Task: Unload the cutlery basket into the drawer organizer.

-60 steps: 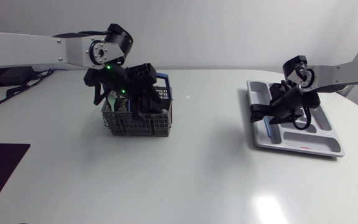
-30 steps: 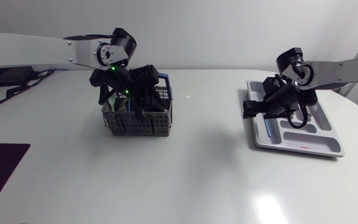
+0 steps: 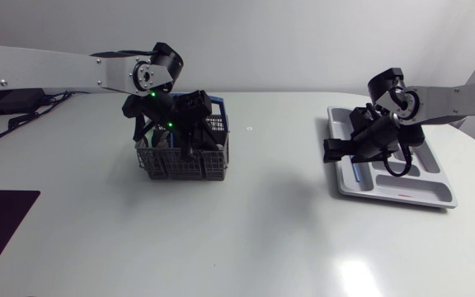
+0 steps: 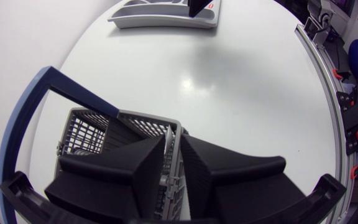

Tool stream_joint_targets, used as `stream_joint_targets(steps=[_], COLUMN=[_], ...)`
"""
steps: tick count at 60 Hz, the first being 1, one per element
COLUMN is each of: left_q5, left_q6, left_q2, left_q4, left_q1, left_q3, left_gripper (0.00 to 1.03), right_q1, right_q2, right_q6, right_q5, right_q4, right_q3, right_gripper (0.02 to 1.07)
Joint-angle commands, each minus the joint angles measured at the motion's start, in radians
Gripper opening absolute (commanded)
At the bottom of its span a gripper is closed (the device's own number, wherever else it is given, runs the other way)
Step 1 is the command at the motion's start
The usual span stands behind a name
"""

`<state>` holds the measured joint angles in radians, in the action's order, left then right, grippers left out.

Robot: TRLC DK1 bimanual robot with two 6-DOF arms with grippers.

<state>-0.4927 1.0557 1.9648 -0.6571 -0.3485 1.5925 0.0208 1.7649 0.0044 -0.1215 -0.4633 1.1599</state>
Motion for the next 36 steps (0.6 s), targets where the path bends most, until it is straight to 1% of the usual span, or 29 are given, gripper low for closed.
stream_joint_targets(steps=[1,6,10,11,17,18,24,36], left_q5=[-0.007,-0.014,-0.015,-0.017,-0.030,-0.035,-0.055,-0.136], left_q6=[0.023,0.015,0.007,0.003,-0.016,-0.017,-0.039,-0.102], left_q2=[0.016,0.016,0.019,0.019,0.019,0.019,0.005,-0.034], left_q4=[-0.012,-0.009,-0.003,-0.001,-0.001,-0.001,-0.001,-0.003], left_q1=[-0.003,-0.001,-0.003,-0.003,-0.006,-0.006,-0.004,0.013], left_q3=[0.004,-0.014,-0.026,-0.029,-0.035,-0.037,-0.043,-0.054], left_gripper=[0.15,0.10,0.09,0.07,0.06,0.04,0.04,0.04], right_q1=[0.010,0.014,0.018,0.018,0.021,0.022,0.024,0.024], right_q2=[-0.018,-0.018,-0.019,-0.019,-0.024,-0.024,-0.030,-0.035], right_q6=[0.026,0.025,0.023,0.023,0.023,0.023,0.022,0.019], right_q5=[0.011,0.011,0.013,0.013,0.013,0.013,0.013,0.019], right_q4=[0.014,0.025,0.032,0.032,0.032,0.032,0.032,0.037], right_q3=[-0.029,-0.042,-0.048,-0.049,-0.052,-0.052,-0.057,-0.072], right_gripper=[1.02,1.02,1.02,1.02,1.02,1.02,1.02,1.02])
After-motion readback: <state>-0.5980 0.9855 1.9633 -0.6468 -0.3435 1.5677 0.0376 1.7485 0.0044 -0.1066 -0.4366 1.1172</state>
